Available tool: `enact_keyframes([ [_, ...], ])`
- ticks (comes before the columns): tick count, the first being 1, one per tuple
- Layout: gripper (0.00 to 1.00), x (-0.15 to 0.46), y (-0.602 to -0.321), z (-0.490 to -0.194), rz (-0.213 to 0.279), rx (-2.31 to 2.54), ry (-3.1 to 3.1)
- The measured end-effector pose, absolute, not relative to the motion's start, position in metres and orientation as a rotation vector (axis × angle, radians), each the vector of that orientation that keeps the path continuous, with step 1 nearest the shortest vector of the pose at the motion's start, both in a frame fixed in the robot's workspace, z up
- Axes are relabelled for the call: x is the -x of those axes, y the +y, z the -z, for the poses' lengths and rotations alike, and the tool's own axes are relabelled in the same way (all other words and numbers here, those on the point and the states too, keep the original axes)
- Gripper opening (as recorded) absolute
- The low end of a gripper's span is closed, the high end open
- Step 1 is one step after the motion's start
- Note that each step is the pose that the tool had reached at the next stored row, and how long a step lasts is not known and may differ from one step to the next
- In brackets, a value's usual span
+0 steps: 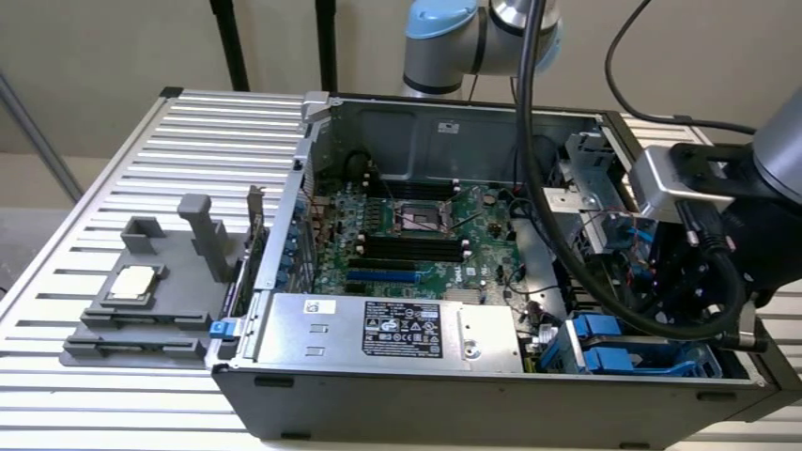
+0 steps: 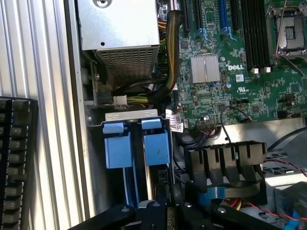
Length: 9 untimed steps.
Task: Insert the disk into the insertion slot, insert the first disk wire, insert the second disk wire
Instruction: 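Insert the first disk wire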
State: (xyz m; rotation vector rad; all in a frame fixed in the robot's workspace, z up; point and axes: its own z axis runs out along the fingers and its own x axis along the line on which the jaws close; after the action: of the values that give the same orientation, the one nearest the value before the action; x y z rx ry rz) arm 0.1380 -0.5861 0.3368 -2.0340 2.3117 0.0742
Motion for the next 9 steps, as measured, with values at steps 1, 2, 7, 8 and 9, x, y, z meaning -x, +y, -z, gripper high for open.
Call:
enact_keyframes([
  [1, 0.16, -0.1378, -0.5860, -0.3363, -0.071, 2.034, 2.312],
  [2, 0.16, -0.1376, -0.5859, -0.3358, -0.068, 2.034, 2.312],
  [7, 0.16, -0.1364, -0.5851, -0.3341, -0.051, 2.036, 2.315],
  [8, 0.16, -0.1362, -0.5848, -0.3338, -0.047, 2.037, 2.316],
  [9, 0.16, -0.1362, -0.5845, -0.3337, -0.044, 2.038, 2.317],
])
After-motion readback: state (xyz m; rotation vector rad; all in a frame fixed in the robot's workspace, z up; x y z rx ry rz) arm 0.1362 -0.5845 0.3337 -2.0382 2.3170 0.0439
